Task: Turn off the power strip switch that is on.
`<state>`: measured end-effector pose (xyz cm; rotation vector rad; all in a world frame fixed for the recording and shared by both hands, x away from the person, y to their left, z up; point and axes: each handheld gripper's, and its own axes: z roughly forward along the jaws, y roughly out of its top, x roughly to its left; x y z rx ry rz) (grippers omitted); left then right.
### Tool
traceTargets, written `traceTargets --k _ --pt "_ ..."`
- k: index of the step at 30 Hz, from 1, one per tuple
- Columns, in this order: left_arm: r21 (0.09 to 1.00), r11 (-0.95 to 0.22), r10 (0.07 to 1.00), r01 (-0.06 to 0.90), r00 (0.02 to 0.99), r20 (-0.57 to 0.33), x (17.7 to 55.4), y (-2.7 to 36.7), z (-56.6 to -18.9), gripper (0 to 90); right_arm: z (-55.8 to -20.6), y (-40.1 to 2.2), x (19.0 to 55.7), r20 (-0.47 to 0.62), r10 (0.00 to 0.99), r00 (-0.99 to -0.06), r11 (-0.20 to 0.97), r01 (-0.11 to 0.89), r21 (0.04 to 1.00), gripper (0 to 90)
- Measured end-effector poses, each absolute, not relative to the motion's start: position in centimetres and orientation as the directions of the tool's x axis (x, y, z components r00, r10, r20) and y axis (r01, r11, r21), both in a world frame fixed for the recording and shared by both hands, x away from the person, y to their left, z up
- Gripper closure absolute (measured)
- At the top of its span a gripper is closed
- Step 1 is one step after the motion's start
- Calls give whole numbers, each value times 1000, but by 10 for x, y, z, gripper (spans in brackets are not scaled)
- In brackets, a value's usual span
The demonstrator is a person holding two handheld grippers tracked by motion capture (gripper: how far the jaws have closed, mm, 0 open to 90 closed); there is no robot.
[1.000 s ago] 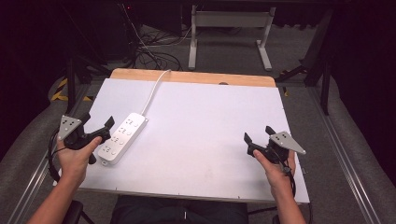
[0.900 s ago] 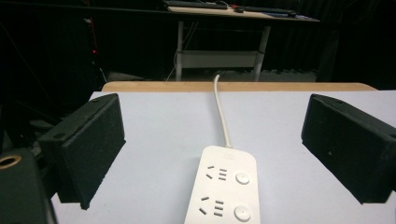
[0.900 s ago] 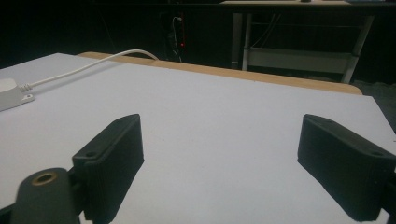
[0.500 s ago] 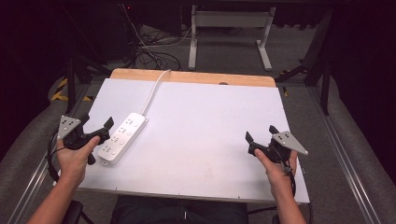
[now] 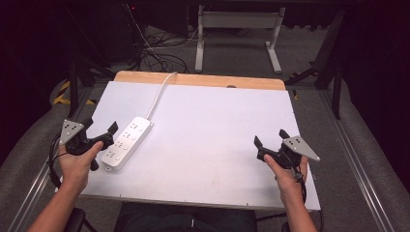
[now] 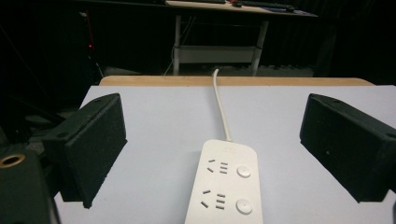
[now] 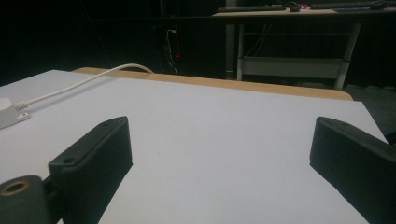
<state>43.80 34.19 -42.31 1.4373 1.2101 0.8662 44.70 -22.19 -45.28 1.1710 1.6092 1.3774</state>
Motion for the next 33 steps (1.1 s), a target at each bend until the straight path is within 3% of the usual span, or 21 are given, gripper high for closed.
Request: traceTargets --k 33 --pt "967 52 962 249 249 -116 437 346 -424 82 -454 -217 448 42 934 -355 37 212 976 42"
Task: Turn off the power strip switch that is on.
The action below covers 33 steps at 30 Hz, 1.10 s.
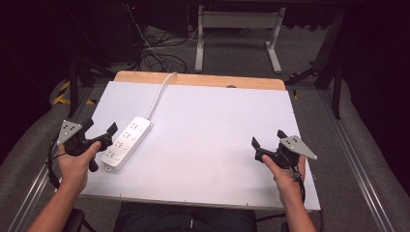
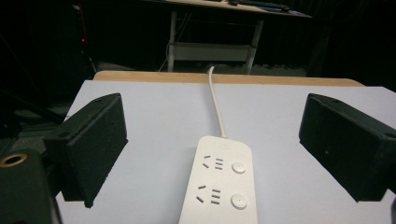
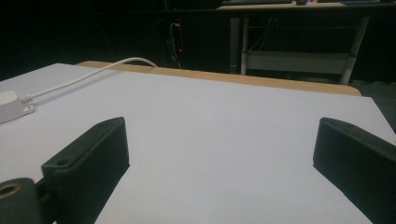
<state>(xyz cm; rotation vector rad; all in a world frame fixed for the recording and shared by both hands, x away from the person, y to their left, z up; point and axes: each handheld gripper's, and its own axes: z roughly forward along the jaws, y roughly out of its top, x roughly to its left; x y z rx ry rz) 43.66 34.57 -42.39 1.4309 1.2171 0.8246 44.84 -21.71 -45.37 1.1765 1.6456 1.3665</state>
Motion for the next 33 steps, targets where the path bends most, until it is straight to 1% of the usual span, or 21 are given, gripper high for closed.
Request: traceTargets --k 33 --pt "964 48 962 260 249 -115 437 347 -426 103 -457 -216 454 44 927 -371 47 232 971 56"
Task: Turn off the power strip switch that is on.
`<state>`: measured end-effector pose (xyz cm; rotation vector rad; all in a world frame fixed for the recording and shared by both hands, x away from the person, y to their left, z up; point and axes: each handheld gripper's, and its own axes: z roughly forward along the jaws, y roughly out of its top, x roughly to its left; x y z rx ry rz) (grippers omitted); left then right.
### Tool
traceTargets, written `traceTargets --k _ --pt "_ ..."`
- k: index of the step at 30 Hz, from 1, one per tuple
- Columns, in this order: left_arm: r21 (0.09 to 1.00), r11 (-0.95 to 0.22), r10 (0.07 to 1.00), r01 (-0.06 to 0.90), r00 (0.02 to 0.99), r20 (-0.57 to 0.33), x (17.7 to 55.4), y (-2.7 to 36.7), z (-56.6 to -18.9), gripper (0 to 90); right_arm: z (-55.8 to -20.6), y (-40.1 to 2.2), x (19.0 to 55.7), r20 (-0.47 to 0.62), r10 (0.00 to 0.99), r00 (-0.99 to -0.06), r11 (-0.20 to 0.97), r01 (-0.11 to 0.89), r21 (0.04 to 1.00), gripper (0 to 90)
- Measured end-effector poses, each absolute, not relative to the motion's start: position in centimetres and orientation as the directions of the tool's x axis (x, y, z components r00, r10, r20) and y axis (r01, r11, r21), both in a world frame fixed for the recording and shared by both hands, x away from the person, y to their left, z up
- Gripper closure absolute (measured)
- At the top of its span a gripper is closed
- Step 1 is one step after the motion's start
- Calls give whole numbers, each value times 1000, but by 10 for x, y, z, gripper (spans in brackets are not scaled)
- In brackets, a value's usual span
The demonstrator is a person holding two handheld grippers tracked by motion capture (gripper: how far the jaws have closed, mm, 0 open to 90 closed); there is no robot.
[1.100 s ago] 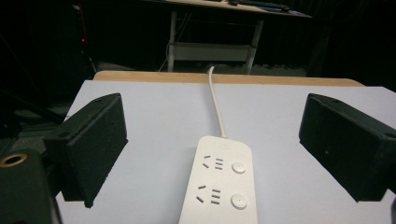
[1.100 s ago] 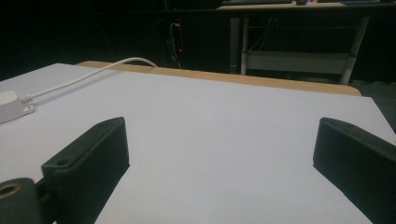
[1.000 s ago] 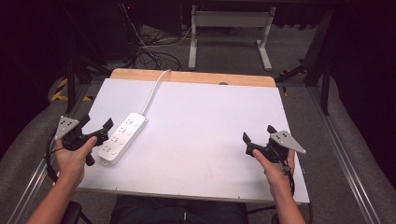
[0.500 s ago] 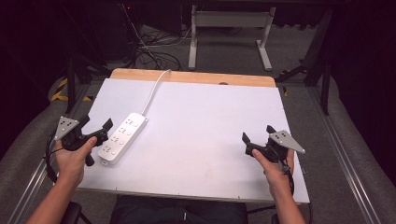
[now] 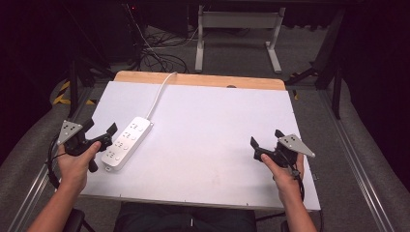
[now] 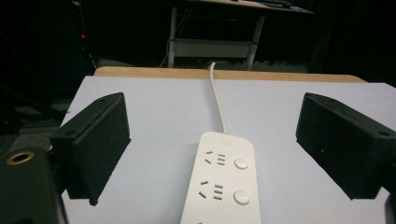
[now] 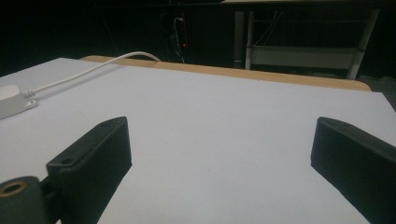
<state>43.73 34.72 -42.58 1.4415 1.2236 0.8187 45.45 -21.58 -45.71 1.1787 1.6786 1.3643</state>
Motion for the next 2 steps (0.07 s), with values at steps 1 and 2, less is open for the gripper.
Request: traceTargets --k 1,2 --pt "964 48 962 262 248 -115 437 347 -426 103 -457 -216 455 42 926 -375 50 231 972 56" --pt "964 48 962 262 248 -115 437 347 -426 103 -458 -215 455 44 926 -376 49 235 971 56"
